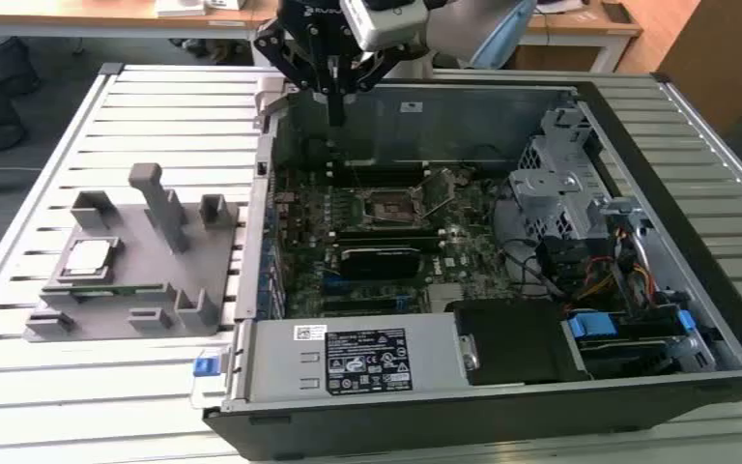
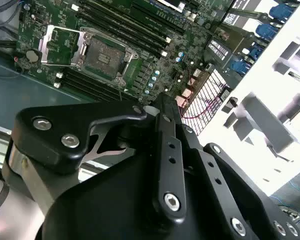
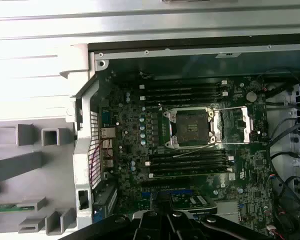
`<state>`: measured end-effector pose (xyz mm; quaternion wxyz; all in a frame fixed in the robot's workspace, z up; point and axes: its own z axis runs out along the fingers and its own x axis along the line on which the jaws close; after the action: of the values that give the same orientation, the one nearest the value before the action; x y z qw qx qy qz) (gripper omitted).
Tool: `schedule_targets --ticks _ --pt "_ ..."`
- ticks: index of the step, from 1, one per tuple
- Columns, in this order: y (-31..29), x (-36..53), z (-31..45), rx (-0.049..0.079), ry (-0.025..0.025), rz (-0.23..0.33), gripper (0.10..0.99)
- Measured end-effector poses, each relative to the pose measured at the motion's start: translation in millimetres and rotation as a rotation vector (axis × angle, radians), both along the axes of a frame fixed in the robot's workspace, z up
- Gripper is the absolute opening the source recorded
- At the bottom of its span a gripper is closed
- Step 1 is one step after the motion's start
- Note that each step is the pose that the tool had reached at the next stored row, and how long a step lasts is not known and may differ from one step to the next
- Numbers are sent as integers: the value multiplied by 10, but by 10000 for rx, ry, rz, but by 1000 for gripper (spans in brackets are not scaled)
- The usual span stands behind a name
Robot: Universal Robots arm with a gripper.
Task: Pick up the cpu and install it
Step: 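Reach for the cpu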
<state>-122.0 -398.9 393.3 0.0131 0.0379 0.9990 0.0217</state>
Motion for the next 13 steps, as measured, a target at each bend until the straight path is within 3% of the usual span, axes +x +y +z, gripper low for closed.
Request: schedule_targets --ticks 13 --pt "0 -21 -1 2 -1 0 106"
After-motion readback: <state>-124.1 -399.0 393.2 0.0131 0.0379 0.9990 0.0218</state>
